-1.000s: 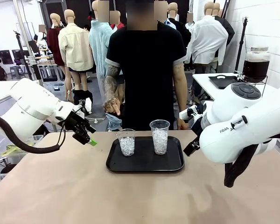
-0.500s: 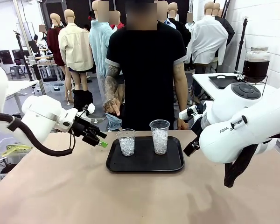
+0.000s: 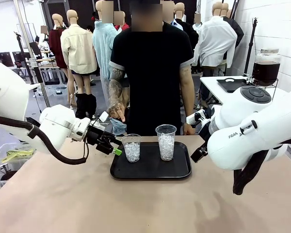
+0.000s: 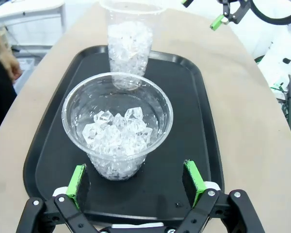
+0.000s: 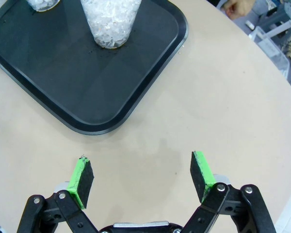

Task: Pour the drink into the iced cup.
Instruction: Pick up the iced cup indicated by the human and present it to them.

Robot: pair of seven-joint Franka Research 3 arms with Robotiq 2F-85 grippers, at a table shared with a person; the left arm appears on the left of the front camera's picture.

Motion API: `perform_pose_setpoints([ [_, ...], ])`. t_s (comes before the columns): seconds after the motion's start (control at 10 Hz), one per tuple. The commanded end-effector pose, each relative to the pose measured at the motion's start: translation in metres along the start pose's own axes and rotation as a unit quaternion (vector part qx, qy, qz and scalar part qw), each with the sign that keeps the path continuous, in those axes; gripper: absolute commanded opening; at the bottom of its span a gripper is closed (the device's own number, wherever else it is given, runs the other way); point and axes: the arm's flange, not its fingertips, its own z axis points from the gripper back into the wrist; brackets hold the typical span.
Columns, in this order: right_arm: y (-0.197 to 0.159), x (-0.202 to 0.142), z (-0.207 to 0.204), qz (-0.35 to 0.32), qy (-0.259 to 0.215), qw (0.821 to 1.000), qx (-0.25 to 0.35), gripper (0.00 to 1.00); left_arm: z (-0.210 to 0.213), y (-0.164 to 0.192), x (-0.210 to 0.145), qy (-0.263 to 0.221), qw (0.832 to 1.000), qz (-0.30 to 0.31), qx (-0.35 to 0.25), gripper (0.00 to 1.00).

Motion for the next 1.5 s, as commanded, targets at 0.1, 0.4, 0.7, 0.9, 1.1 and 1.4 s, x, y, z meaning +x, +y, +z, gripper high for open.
perform_pose_setpoints([
  [0.1, 0.001, 0.0, 0.0, 0.0, 0.0, 1.0, 0.0, 1.0, -0.004, 0.019, -0.009, -0.035, 0.999, -0.008, -0.002, 1.0],
  [0.4, 0.001, 0.0, 0.0, 0.0, 0.0, 1.0, 0.0, 1.0, -0.014, 0.028, -0.012, -0.047, 0.999, -0.01, 0.002, 1.0],
  [0.7, 0.001, 0.0, 0.0, 0.0, 0.0, 1.0, 0.0, 1.0, -0.026, 0.035, -0.019, -0.049, 0.998, -0.026, -0.005, 1.0],
  [0.9, 0.001, 0.0, 0.0, 0.0, 0.0, 1.0, 0.0, 1.0, -0.031, 0.038, -0.023, -0.052, 0.998, -0.024, -0.008, 1.0],
  [1.1, 0.001, 0.0, 0.0, 0.0, 0.0, 1.0, 0.0, 1.0, -0.028, 0.032, -0.021, -0.031, 0.999, -0.013, -0.011, 1.0],
  [1.4, 0.001, 0.0, 0.0, 0.0, 0.0, 1.0, 0.0, 1.0, -0.036, 0.033, -0.018, -0.048, 0.998, -0.034, -0.028, 1.0],
])
